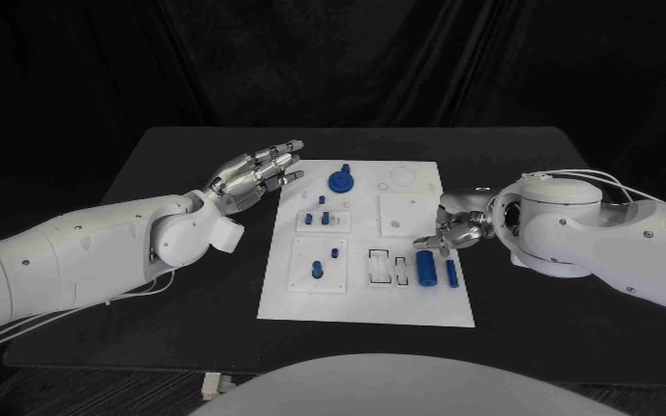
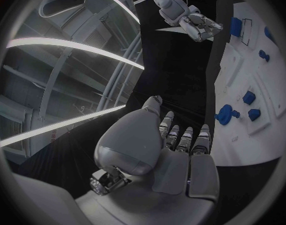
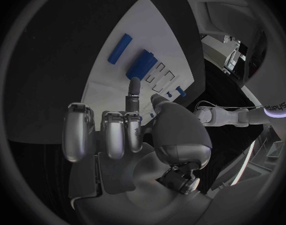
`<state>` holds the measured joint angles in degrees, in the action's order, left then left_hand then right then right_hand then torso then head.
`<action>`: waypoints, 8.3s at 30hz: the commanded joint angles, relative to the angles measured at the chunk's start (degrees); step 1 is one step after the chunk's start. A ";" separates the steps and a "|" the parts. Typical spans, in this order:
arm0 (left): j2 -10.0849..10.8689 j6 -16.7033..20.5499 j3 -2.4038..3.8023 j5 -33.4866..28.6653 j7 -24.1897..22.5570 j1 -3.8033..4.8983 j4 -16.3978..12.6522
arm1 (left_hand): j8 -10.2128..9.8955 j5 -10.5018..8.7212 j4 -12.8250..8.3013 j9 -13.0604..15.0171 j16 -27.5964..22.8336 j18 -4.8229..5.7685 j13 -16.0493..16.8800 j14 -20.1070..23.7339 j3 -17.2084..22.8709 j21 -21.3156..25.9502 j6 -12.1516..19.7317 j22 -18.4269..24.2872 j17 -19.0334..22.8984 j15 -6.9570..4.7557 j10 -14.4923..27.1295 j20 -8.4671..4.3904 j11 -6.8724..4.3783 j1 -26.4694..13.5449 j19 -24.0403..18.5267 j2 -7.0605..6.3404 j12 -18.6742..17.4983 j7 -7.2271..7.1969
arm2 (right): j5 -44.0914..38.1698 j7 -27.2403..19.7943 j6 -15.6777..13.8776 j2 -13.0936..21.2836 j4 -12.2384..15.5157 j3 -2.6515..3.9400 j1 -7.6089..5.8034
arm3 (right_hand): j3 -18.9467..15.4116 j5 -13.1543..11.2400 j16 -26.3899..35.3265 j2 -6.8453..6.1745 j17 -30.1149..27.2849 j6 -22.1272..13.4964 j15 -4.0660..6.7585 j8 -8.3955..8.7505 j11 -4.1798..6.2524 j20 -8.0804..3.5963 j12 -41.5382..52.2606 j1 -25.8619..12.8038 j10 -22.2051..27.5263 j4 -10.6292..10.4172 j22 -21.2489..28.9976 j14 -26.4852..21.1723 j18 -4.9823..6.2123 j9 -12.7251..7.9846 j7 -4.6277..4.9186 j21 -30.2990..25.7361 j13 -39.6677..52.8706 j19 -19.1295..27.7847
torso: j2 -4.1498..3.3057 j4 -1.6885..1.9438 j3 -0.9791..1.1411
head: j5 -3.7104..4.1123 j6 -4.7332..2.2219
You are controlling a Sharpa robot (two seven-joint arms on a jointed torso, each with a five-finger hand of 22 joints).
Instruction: Assemble the parts on the task board
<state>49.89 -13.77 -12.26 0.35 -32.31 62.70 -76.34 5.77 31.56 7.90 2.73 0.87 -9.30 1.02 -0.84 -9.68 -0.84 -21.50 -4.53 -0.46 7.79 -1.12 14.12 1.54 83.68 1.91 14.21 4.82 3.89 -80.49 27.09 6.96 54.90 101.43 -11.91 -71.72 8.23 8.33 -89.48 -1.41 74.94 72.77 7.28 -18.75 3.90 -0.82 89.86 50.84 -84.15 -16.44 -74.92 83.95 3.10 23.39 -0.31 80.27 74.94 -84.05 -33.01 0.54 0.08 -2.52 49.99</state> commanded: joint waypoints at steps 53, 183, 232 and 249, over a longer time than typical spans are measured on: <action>-0.54 -1.98 0.05 -0.22 0.45 -0.54 0.32 | 0.40 0.13 0.08 0.05 0.34 -0.93 0.05 0.00 0.48 -0.20 -0.18 0.21 -0.03 0.27 0.16 0.11 0.49 0.01 0.01 0.55 0.30 0.09 | 7.39 9.21 9.36 -7.06 -7.36 0.01 3.09 | -0.55 -0.84 1.29 -2.92 10.80 -9.64 -1.95 6.21 -2.09 1.79 0.14 6.43 -5.85 4.07 -11.28 5.17 -0.24 3.46 2.78 -2.13 15.06 -1.57 | 0.02 0.02 -0.07 | -1.11 0.01; -0.37 -3.25 0.06 -0.22 2.36 -1.02 0.55 | 0.94 0.13 0.11 0.13 0.41 -0.97 0.12 0.00 0.90 -0.21 -0.66 0.21 -0.05 0.22 0.08 0.15 1.16 -0.27 0.07 0.64 0.80 0.67 | 16.67 0.38 -4.23 -7.08 -1.95 0.02 4.71 | -5.78 -2.09 3.50 1.54 6.53 -26.27 -0.26 -26.36 -0.02 0.33 0.14 8.99 -5.85 7.72 -9.74 4.44 0.93 42.20 0.35 -8.68 15.06 -0.12 | 0.04 0.02 -0.09 | -3.33 0.01; -0.62 -4.19 0.06 -0.22 3.84 -1.38 1.10 | 1.14 0.27 0.06 0.13 0.50 -0.96 0.14 -0.07 1.17 -0.24 -0.77 0.22 -0.08 0.39 0.02 0.30 1.42 -0.27 0.12 0.75 0.98 0.89 | 16.65 -2.28 -10.76 -5.90 2.12 0.04 4.73 | -8.48 3.36 2.99 4.16 7.60 -20.97 0.06 -32.16 0.38 0.04 0.14 9.91 -5.85 6.14 -9.98 4.68 0.78 48.47 -0.13 -8.06 15.06 -0.46 | 0.06 0.02 -0.09 | -3.51 0.01; -0.63 -4.42 0.06 -0.22 4.04 -1.54 1.20 | 1.15 0.29 0.04 0.13 0.49 -0.96 0.13 -0.06 1.21 -0.23 -0.78 0.25 -0.07 0.40 0.02 0.31 1.44 -0.26 0.11 0.77 0.97 0.90 | 15.71 0.47 -8.93 -8.48 0.08 0.04 4.74 | -7.88 4.40 2.12 5.58 9.20 -10.49 0.83 -43.25 1.34 -0.67 0.14 10.53 -5.85 5.74 -10.53 4.98 0.39 54.92 -1.26 -5.96 15.06 -1.12 | 0.05 0.05 -0.09 | -3.41 0.01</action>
<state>49.36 -17.24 -12.26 0.35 -27.80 61.25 -75.11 6.72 31.56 7.90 2.78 1.09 -9.30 1.07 -0.84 -8.73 -0.84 -22.12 -4.25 -0.45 7.79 -1.10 14.12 2.76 83.44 1.91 14.44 5.52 4.51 -63.91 25.86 -2.04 46.53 101.63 -11.89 -67.10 0.09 12.60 -87.19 4.17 74.91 61.92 7.68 -61.74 4.73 -1.03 89.85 60.92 -83.96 -10.66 -74.95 83.96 3.12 74.91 -1.73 74.11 74.90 -84.06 -32.95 0.57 -0.01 -5.96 49.99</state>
